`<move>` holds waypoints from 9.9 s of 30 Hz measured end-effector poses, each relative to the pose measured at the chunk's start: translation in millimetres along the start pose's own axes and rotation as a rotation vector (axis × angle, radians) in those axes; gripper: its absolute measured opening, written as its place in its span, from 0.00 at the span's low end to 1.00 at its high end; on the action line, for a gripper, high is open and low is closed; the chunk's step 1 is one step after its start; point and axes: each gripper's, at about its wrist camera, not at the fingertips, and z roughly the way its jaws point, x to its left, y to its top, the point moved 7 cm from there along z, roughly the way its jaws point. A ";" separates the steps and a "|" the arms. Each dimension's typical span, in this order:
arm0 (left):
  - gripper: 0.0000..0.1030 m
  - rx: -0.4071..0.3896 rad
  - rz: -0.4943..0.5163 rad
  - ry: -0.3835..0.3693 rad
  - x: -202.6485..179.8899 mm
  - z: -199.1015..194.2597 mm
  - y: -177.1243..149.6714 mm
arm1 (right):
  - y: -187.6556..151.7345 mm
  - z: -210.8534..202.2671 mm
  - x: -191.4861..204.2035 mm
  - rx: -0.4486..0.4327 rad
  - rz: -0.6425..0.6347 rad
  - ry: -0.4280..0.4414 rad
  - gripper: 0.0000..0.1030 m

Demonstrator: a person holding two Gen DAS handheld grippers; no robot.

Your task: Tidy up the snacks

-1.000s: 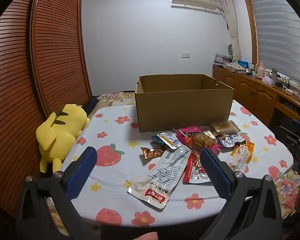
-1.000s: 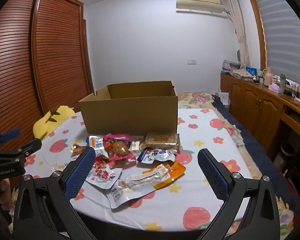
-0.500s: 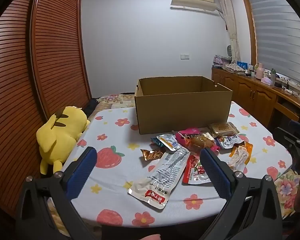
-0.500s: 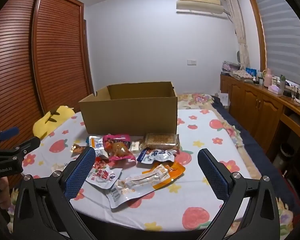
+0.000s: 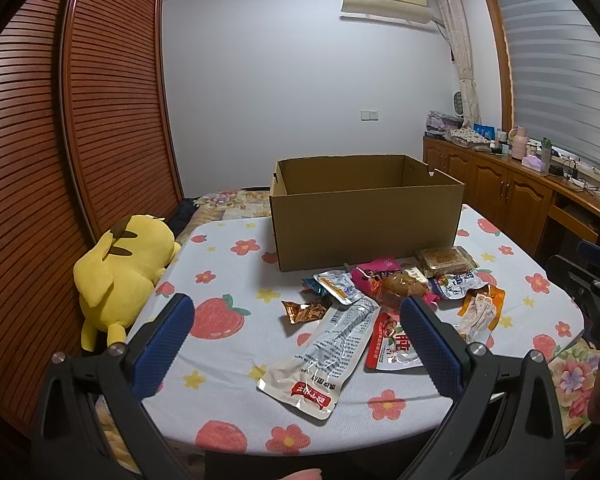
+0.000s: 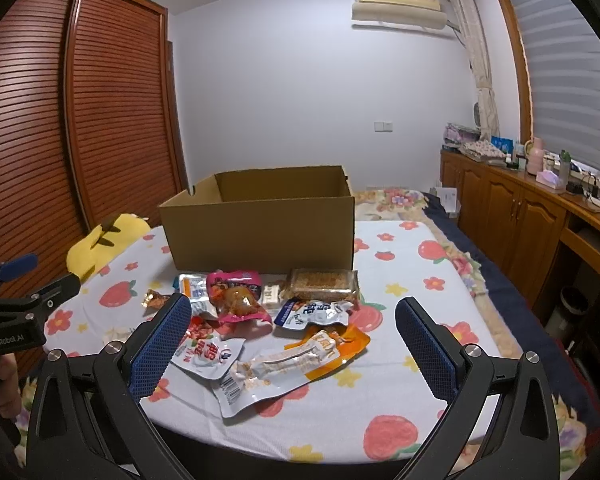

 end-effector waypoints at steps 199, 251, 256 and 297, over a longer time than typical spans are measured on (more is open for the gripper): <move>0.37 0.197 0.047 -0.350 -5.6 99.3 0.9 | -19.0 84.8 -70.6 0.252 -0.027 0.019 0.46; 0.37 -0.025 0.076 -0.209 -3.5 200.3 175.8 | 211.5 178.6 -20.2 -0.090 -0.230 0.007 0.45; 0.38 0.002 0.053 -0.189 -3.3 224.0 177.0 | 209.2 200.6 -15.0 -0.089 -0.240 -0.024 0.45; 0.77 0.047 0.037 -0.255 -1.6 211.5 115.6 | 109.0 243.2 4.8 0.168 -0.217 0.114 0.61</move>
